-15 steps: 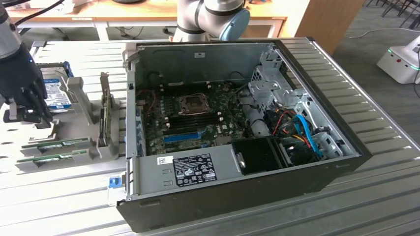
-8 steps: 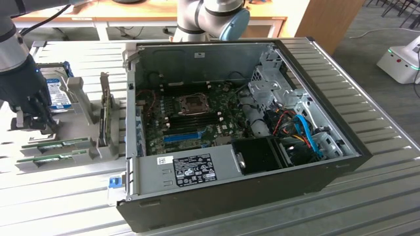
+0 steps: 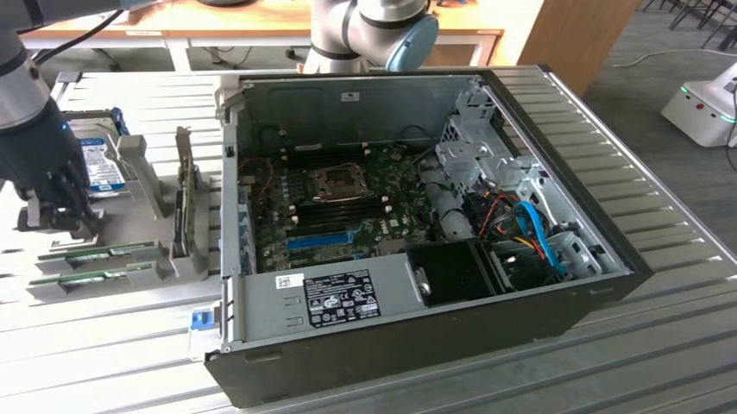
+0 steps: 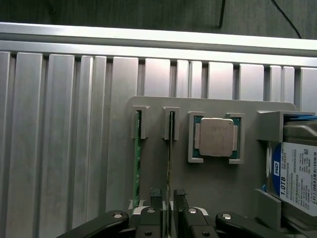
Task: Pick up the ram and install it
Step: 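Pick up the ram and move it above insertion slot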
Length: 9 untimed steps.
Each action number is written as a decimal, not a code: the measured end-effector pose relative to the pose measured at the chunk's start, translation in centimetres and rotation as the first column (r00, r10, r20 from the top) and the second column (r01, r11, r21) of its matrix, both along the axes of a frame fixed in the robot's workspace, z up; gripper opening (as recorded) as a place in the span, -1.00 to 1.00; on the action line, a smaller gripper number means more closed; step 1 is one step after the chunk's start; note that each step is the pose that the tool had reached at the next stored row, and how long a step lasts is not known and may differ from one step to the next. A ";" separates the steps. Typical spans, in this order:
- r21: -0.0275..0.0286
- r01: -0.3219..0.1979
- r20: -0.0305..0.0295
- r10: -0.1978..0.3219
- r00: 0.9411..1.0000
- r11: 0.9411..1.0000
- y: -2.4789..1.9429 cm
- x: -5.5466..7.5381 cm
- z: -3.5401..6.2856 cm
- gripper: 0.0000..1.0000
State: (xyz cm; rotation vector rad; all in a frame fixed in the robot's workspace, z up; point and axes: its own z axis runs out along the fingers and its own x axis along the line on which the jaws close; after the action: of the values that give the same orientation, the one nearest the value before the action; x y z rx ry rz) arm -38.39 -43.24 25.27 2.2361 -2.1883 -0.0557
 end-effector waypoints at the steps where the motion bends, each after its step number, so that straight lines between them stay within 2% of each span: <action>1: 0.000 0.000 0.000 0.000 1.000 1.000 -0.08 0.0 0.00 -0.53; 9: 0.000 0.000 0.000 0.000 1.000 1.000 -0.82 0.0 0.00 -0.53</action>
State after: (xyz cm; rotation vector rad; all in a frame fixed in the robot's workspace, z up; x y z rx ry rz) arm -38.39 -44.05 25.27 2.2361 -2.1883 -0.0556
